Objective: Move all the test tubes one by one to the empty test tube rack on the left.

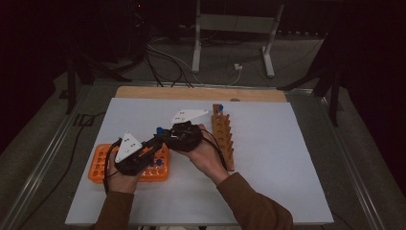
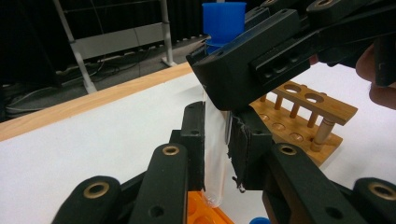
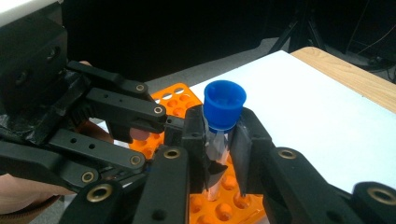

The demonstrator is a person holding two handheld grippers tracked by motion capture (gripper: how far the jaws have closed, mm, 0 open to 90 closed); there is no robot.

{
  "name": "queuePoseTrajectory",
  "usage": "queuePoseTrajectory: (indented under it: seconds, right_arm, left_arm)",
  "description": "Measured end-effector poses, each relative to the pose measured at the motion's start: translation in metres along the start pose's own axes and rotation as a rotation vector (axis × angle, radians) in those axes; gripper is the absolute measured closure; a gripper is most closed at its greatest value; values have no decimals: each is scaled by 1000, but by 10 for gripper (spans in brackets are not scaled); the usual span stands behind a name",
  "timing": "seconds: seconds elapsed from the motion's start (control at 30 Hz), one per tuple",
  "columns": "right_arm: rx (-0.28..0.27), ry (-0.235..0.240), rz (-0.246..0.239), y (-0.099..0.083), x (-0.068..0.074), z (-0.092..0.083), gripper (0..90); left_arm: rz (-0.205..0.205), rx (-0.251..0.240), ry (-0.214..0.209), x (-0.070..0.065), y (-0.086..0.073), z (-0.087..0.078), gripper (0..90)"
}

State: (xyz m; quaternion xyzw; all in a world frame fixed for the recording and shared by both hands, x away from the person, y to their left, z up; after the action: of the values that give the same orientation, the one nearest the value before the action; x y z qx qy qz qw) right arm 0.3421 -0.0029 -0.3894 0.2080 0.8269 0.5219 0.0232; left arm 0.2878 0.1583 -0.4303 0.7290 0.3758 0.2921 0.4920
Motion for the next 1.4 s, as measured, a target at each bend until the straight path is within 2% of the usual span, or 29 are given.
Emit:
queuePoseTrajectory:
  seconds: [0.23,0.3,0.67,1.03,1.23,1.4]
  right_arm:
    - [2,-5,-14,0,-1,-1,759]
    - [4,-13,-33,-1,-1,0,690]
    - [-10,-23,-9,-6,-12,-7,458]
    - [-4,-128,33,-20,-27,-12,153]
    - [-10,-143,46,-27,-34,-20,52]
    - [1,-181,40,-35,-40,-29,0]
  left_arm:
    - [7,-4,12,-1,0,2,785]
    - [4,2,24,1,0,3,785]
    - [-48,7,49,15,-8,2,784]
    - [-92,2,71,28,-16,-8,784]
    - [-109,2,82,34,-21,-15,784]
    - [-121,3,93,38,-25,-20,784]
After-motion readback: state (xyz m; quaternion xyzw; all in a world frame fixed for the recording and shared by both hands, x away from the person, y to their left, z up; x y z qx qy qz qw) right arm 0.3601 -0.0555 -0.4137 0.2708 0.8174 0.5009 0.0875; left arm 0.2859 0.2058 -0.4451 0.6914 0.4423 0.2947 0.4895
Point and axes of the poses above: each handheld gripper's, and its own axes: z roughly forward along the jaws, y roughly out of its top, x roughly to its left, the point moved 2 cm from there along z, roughly forward along the jaws, and after that the axes turned 5 degrees about y, right-handed, at the moved point
